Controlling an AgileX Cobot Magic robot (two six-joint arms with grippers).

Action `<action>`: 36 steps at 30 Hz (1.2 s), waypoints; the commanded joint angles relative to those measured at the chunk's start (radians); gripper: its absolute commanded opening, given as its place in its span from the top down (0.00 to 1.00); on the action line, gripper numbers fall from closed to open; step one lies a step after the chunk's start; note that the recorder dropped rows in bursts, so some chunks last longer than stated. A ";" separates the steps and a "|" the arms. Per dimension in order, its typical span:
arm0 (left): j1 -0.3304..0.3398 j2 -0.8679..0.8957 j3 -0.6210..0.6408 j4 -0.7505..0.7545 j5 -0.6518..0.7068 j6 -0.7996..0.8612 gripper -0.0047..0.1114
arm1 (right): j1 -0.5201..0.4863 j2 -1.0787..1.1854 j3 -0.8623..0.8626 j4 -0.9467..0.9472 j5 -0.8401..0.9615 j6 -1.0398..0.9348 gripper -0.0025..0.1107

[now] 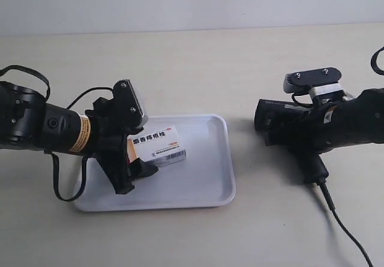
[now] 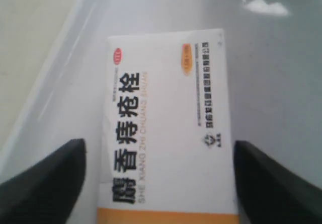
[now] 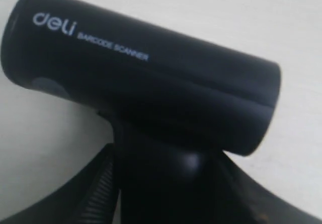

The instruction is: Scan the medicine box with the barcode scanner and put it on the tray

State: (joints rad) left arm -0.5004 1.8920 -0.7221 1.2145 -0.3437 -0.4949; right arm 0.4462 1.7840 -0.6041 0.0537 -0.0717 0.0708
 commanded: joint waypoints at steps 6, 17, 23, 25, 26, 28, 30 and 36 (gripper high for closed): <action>0.002 -0.222 0.001 0.007 0.054 -0.128 0.06 | -0.004 -0.171 -0.001 0.007 0.140 -0.006 0.15; 0.002 -0.722 0.116 0.046 0.063 -0.489 0.92 | -0.004 -0.871 0.046 0.007 0.371 -0.022 0.73; 0.002 -1.002 0.275 0.029 0.118 -0.621 0.94 | -0.004 -1.241 0.204 0.014 0.310 -0.019 0.98; 0.002 -1.083 0.336 0.022 0.142 -0.659 0.94 | -0.004 -1.346 0.235 0.022 0.317 -0.016 0.98; 0.002 -1.125 0.372 0.022 0.144 -0.673 0.94 | -0.004 -1.392 0.241 0.022 0.317 -0.019 0.98; 0.002 -1.202 0.434 0.022 0.138 -0.673 0.94 | -0.004 -1.473 0.246 0.022 0.319 -0.019 0.98; 0.002 -1.259 0.476 0.026 0.111 -0.669 0.94 | -0.004 -1.528 0.246 0.022 0.315 -0.019 0.98; 0.002 -1.369 0.537 0.033 0.106 -0.669 0.94 | -0.004 -1.695 0.246 0.022 0.310 -0.019 0.98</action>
State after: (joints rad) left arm -0.4984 0.5427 -0.1931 1.2473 -0.2393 -1.1556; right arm 0.4462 0.1236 -0.3618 0.0728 0.2472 0.0557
